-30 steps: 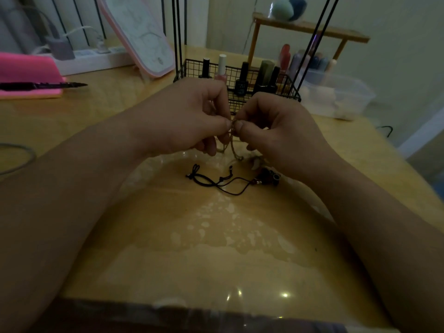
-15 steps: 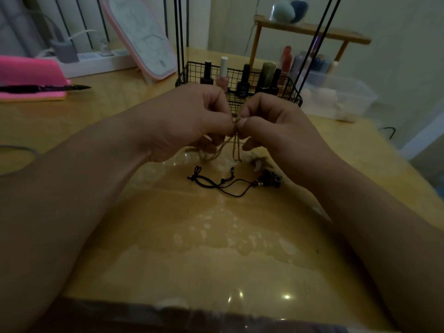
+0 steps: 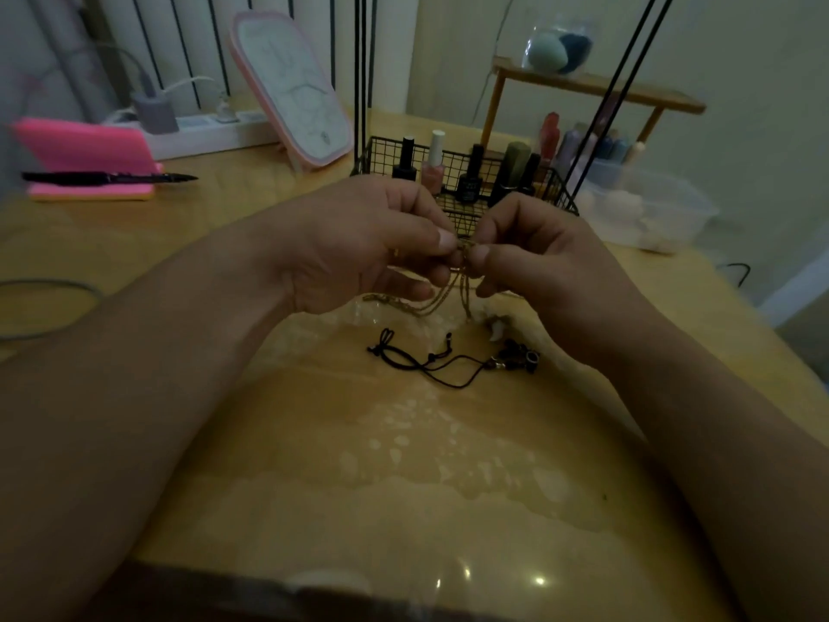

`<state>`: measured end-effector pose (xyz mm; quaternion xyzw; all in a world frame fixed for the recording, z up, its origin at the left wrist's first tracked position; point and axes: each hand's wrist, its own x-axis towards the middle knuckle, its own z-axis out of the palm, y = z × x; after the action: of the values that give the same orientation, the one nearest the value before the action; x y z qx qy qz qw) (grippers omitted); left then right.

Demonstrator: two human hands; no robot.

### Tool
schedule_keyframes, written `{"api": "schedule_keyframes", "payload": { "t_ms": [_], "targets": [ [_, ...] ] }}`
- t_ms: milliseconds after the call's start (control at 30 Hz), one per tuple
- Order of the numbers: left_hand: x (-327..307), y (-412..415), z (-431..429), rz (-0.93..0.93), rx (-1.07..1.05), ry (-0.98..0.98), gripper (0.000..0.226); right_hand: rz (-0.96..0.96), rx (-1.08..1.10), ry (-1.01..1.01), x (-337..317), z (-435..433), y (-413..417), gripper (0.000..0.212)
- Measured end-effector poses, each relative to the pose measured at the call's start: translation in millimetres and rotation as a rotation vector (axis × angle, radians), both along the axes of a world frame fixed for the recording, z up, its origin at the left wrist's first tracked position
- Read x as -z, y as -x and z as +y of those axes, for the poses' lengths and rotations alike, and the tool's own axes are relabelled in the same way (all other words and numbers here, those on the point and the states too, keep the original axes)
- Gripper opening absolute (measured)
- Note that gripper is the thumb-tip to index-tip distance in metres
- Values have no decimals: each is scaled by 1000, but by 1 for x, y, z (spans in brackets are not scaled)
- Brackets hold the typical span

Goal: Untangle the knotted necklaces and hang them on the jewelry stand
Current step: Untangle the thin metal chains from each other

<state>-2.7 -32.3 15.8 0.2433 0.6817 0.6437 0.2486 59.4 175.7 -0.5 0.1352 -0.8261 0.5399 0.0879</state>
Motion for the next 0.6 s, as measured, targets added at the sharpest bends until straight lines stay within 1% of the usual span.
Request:
{"api": "schedule_keyframes", "payload": {
  "t_ms": [100, 267, 433, 533, 600],
  "targets": [
    [1, 0, 2, -21, -3, 11, 9, -36, -14, 46, 0, 1, 1, 11],
    [2, -2, 3, 34, -31, 37, 11, -113, -34, 154, 3, -3, 2, 5],
    [3, -4, 5, 166, -65, 139, 15, -111, 2, 53, 1, -6, -2, 5],
    [0, -7, 2, 293, -72, 215, 12, -82, 19, -46, 1, -9, -4, 2],
    [-2, -9, 1, 359, -68, 253, 11, -62, 30, -86, 0, -8, -4, 3]
  ]
}}
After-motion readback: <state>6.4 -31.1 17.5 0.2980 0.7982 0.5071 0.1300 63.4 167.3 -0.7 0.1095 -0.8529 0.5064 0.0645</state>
